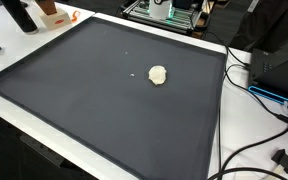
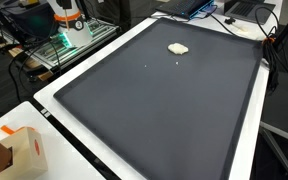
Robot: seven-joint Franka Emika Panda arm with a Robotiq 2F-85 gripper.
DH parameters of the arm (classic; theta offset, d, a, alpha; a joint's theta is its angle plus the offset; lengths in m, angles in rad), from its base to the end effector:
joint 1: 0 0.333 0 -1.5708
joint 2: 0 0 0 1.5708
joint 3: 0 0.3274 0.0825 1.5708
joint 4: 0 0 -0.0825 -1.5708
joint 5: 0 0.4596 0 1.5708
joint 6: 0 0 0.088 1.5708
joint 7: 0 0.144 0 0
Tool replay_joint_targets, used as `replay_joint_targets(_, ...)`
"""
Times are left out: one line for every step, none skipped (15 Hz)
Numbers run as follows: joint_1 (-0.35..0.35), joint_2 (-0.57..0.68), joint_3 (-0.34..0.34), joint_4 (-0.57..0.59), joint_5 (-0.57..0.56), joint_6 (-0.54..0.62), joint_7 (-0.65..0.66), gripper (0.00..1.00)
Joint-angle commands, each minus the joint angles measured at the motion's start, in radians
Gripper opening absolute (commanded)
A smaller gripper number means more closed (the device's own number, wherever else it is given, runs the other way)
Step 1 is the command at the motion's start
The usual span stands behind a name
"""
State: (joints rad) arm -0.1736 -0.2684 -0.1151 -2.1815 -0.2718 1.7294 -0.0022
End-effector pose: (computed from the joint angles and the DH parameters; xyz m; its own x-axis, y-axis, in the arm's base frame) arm 0.4840 -0.1809 0.4388 0.9554 -0.2271 -0.1889 -0.1835 -0.9574 0.2229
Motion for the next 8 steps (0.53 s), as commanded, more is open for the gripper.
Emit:
replay_joint_targets(0.021,-0.003,-0.009,-0.012,0.023,0.024,-0.023,0.03)
replay_joint_targets(0.028,-0.006,-0.01,-0.019,0.039,0.027,-0.042,0.03)
replay_joint_targets(0.038,-0.016,-0.01,-0.039,0.063,0.047,-0.06,0.03)
replay_joint_targets(0.048,-0.025,-0.012,-0.058,0.091,0.065,-0.084,0.03)
replay_joint_targets(0.058,-0.03,-0.014,-0.074,0.124,0.08,-0.113,0.03)
replay_joint_targets(0.07,-0.037,-0.016,-0.098,0.162,0.106,-0.15,0.03)
replay_joint_targets(0.082,-0.038,-0.018,-0.116,0.207,0.126,-0.185,0.03)
replay_joint_targets(0.093,-0.032,-0.021,-0.13,0.257,0.143,-0.218,0.03)
